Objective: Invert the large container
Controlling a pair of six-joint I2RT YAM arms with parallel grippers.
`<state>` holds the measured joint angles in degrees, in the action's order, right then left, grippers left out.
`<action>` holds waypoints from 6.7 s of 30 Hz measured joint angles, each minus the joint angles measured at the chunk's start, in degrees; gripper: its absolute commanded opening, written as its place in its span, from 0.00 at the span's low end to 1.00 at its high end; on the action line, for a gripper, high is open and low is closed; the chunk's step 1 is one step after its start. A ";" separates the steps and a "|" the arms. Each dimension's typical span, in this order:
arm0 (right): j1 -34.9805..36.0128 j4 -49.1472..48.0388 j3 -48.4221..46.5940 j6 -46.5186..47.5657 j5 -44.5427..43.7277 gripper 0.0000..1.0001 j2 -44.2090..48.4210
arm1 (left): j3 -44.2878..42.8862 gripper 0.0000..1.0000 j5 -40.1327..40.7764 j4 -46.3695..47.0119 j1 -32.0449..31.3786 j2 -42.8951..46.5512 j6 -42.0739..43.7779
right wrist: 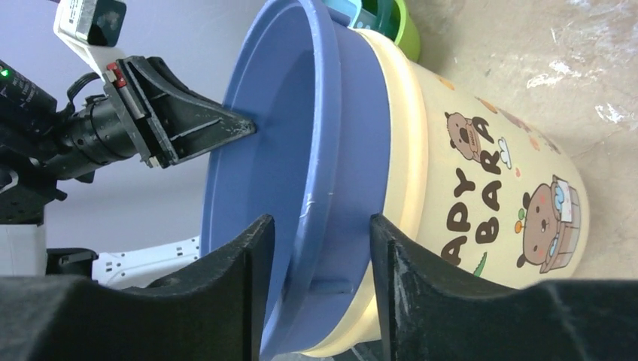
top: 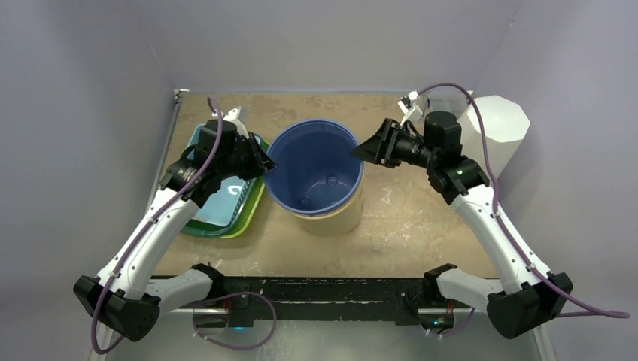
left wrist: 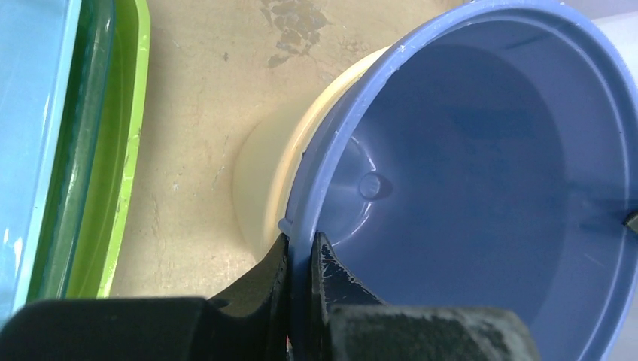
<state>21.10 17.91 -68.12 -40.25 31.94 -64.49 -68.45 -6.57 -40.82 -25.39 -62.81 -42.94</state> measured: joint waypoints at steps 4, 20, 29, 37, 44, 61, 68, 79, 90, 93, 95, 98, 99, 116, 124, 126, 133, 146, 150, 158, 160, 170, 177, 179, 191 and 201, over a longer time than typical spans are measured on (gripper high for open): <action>-0.24 -5.53 3.87 -2.97 1.62 0.66 1.60 | 0.22 0.00 -0.50 0.46 0.26 0.35 -0.15; 0.07 -9.66 6.54 -8.31 2.38 0.85 4.07 | 2.84 0.00 0.44 1.64 0.20 3.78 -2.38; 1.05 -8.11 6.54 -10.60 -0.44 0.89 5.53 | 5.03 0.00 0.85 2.84 -0.15 6.38 -2.97; 1.11 -8.17 6.54 -11.80 1.20 0.89 7.02 | 8.50 0.00 0.66 5.55 -0.48 8.96 -3.39; 0.96 -9.62 6.29 -11.74 5.31 0.89 7.58 | 11.02 0.00 0.92 8.17 -0.48 11.02 -2.10; 0.50 -9.81 9.38 -6.64 6.73 0.90 7.43 | 14.88 0.00 0.57 19.30 0.04 13.18 3.61; 0.68 -6.82 6.32 -6.14 3.89 0.90 5.14 | 14.93 0.00 0.85 20.39 0.20 13.27 2.29; 1.14 -5.84 3.93 -5.77 2.32 0.91 3.48 | 14.93 0.00 -1.29 20.81 0.02 14.49 0.57; 1.07 -8.90 3.98 -6.86 5.09 0.94 8.22 | 14.97 0.00 -3.72 25.70 -0.39 17.38 0.66; 1.09 -8.35 5.31 -6.86 5.31 0.94 8.39 | 15.63 0.00 -3.54 27.52 -0.39 17.88 0.76; 1.20 -7.41 6.43 -6.86 5.33 0.94 8.31 | 16.24 0.00 -3.23 27.80 -0.44 18.03 0.98; 1.29 -5.33 7.41 -6.82 5.27 0.95 8.00 | 17.18 0.00 -2.34 27.89 -0.48 18.71 1.07; 1.31 -4.55 7.45 -6.80 5.31 0.96 7.82 | 17.31 0.00 -2.12 27.87 -0.52 19.08 1.01; 1.51 8.07 -9.27 4.83 -1.57 0.66 1.16 | 15.10 0.00 4.57 23.54 -0.63 18.78 0.02; 1.75 13.49 -11.06 9.42 -1.46 0.50 -0.11 | 14.27 0.00 5.05 21.75 -0.63 15.91 -1.25; 2.05 13.99 -11.06 9.92 -1.20 0.49 -0.76 | 13.60 0.00 5.03 21.77 -0.63 14.93 -1.40; 6.47 20.20 -15.17 12.85 -7.28 0.20 -5.07 | 11.45 0.00 4.20 22.10 -0.61 12.83 -1.38; 10.01 25.16 -17.97 11.17 -26.86 0.00 -5.73 | 2.34 0.77 0.39 20.11 -0.74 10.75 0.96; 9.57 26.67 -17.73 10.75 -29.42 0.00 -5.70 | 0.68 0.84 3.26 16.68 -0.79 14.91 1.79; 4.96 22.53 -14.53 5.09 -28.81 0.00 -5.33 | 6.80 0.84 10.40 9.22 -0.76 26.23 -2.58; 4.48 20.94 -13.64 3.54 -28.83 0.00 -4.55 | 10.62 0.84 10.23 8.48 -0.79 28.30 -4.61; 4.22 15.45 -10.05 -1.18 -24.68 0.00 -1.73 | 23.89 0.79 0.74 20.37 -0.76 28.15 -13.68; 3.30 13.11 -6.82 -2.67 -23.02 0.00 -0.81 | 28.72 0.57 -3.52 29.38 -0.55 25.14 -16.92; 3.19 12.46 -6.14 -2.84 -22.95 0.00 -0.63 | 29.03 0.54 -3.76 29.05 -0.57 24.30 -17.09; 3.21 10.49 -3.82 -4.31 -20.79 0.00 0.33 | 29.03 0.53 -2.49 22.91 -0.61 23.56 -14.27; 3.21 9.35 -3.82 -4.72 -20.17 0.00 1.90 | 28.04 0.57 -0.59 20.28 -0.63 23.37 -11.45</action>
<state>24.32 27.27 -71.94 -44.97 11.77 -62.59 -40.40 -7.16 -20.53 -26.02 -39.44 -54.39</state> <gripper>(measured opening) 0.050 0.546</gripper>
